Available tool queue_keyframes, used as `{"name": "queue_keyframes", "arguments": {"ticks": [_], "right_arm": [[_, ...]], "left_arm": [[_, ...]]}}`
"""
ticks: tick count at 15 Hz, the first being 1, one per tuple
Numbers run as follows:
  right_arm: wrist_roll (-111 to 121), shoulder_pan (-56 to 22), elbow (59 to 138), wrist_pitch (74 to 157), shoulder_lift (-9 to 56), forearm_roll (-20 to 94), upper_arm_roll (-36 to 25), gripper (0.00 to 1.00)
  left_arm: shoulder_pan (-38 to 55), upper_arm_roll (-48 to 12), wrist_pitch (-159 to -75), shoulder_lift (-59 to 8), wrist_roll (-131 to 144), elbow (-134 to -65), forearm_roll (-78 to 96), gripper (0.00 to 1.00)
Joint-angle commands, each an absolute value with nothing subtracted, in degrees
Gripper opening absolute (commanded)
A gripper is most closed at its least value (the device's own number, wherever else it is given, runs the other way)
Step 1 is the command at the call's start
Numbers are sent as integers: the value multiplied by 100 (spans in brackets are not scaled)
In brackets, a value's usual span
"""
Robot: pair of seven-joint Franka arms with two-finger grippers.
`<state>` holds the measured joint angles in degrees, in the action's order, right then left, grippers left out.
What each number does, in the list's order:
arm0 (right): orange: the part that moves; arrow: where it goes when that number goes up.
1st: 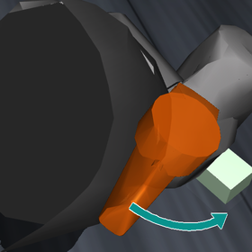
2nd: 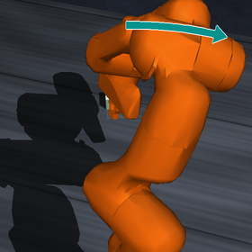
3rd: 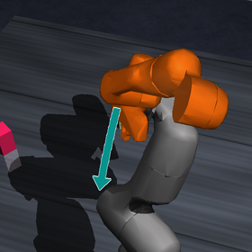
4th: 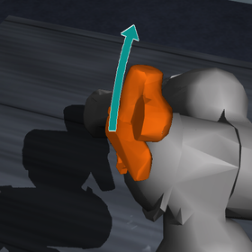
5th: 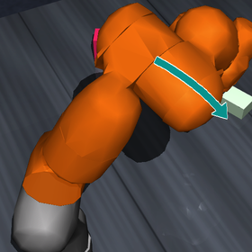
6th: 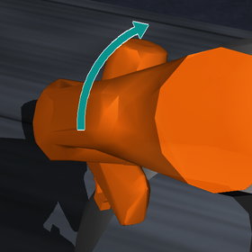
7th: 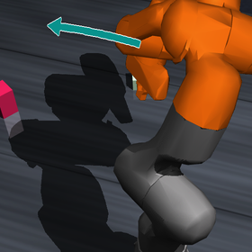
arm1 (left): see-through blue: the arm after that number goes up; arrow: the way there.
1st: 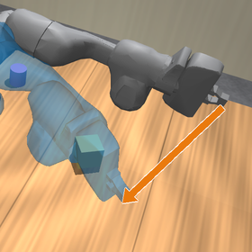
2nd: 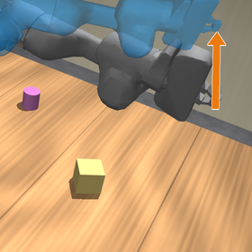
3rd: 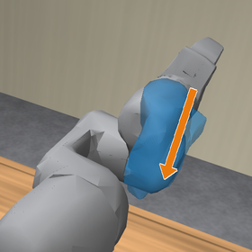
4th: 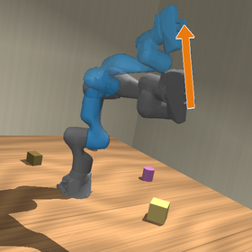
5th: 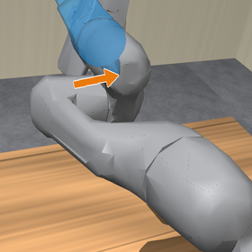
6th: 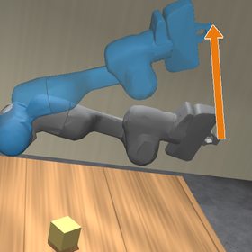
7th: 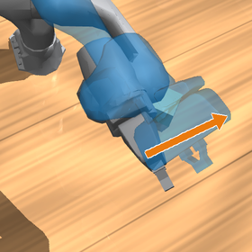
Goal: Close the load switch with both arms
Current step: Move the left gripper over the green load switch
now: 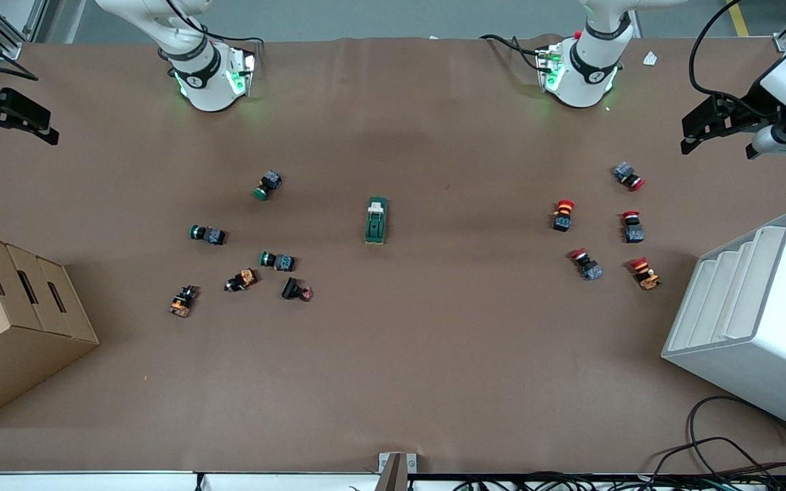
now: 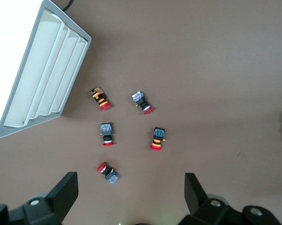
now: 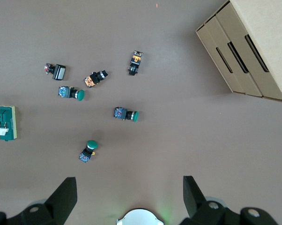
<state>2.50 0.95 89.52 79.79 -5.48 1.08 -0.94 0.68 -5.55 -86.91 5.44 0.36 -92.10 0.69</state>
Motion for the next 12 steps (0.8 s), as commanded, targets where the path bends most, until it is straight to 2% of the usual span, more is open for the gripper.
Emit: {"name": "queue_keyframes", "arguments": {"ticks": [1, 8, 10, 12], "right_arm": [[299, 123, 9070, 8007, -703, 70, -62, 100], [308, 123, 9035, 8007, -703, 62, -62, 100], [308, 123, 9035, 7998, -703, 70, -53, 100], [308, 123, 9035, 8007, -703, 70, -53, 100]], "left_arm": [[53, -554, -8631, 457, 0, -9079, 141, 100], [184, -597, -8631, 448, 78, -9088, 158, 100], [386, -720, -8640, 405, 219, -9140, 237, 100], [535, -1131, -8718, 334, 779, -9254, 237, 100]]}}
